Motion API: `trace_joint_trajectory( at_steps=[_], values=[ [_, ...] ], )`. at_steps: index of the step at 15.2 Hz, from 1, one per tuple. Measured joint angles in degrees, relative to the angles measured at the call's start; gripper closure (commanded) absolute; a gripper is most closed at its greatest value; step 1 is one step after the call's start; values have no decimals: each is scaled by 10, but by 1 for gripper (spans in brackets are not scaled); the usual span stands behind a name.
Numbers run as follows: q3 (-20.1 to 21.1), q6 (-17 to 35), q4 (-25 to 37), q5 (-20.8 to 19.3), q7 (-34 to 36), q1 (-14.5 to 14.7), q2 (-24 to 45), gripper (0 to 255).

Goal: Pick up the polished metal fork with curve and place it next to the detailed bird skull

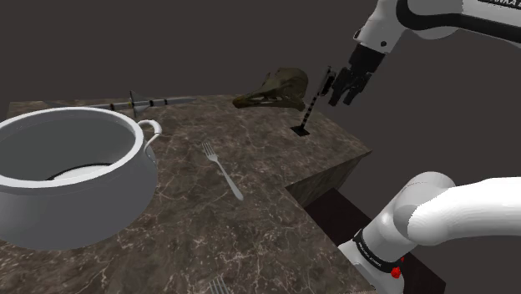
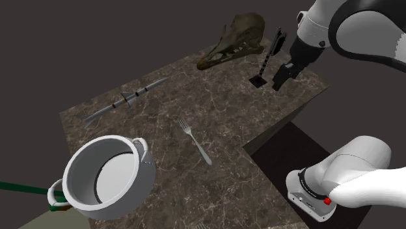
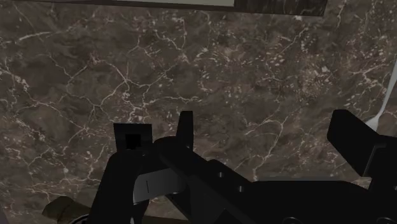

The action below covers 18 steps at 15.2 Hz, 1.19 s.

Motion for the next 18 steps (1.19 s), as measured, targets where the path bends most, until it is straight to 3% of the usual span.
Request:
trace_joint_trajectory(
  at_steps=[3, 9, 18],
  values=[
    [13, 15, -5, 7, 14, 4, 8, 0],
    [74, 99, -43, 40, 84, 26, 46, 0],
    [166, 222, -17, 61, 192, 49, 180, 0]
  ],
)
